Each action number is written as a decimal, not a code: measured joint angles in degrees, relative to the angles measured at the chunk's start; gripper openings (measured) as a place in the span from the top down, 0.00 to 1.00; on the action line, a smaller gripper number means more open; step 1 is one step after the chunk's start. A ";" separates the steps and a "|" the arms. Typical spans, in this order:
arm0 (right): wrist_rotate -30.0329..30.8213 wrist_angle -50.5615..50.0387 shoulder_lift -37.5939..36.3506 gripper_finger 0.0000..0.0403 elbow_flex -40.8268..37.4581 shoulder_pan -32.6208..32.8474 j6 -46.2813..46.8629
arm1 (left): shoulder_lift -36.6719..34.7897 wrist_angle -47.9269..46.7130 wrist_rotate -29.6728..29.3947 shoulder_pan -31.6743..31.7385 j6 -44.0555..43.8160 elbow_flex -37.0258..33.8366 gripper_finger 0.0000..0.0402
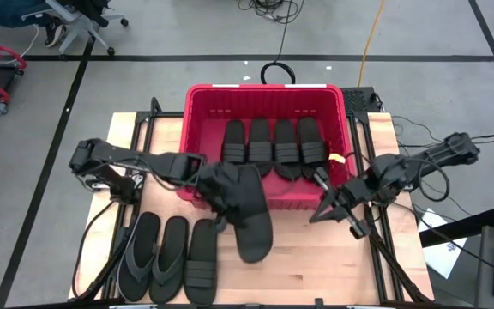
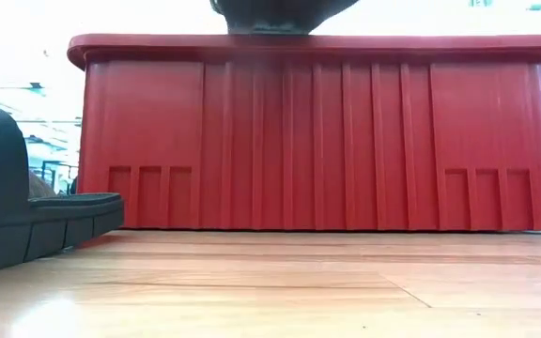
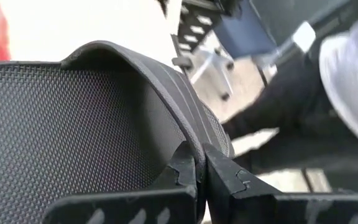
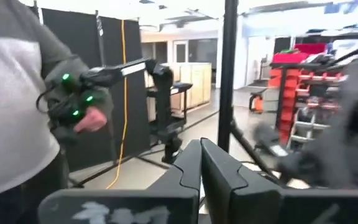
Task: Pick and place slides into bin
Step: Put the black slipper into the red bin
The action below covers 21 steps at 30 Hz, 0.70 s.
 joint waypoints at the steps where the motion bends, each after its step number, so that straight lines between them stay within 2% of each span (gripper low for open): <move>1: -0.04 -0.01 0.51 1.00 0.00 0.39 -0.09 | -0.35 0.23 0.10 1.07 -0.89 0.00 1.00; 8: 0.34 0.39 5.41 1.00 0.00 1.87 -3.67 | -0.52 5.53 3.00 6.05 -4.02 0.00 1.00; 14: 11.41 -2.15 7.35 0.98 0.00 1.72 -6.77 | -0.52 14.95 4.96 6.64 -6.86 0.00 1.00; 17: 13.64 -4.34 7.02 0.94 0.00 0.53 -6.62 | -0.55 14.53 5.26 6.17 -8.05 0.02 1.00; 21: 13.91 -7.97 6.70 0.81 0.93 -0.45 -6.38 | -0.39 12.60 5.22 5.06 -7.37 0.00 1.00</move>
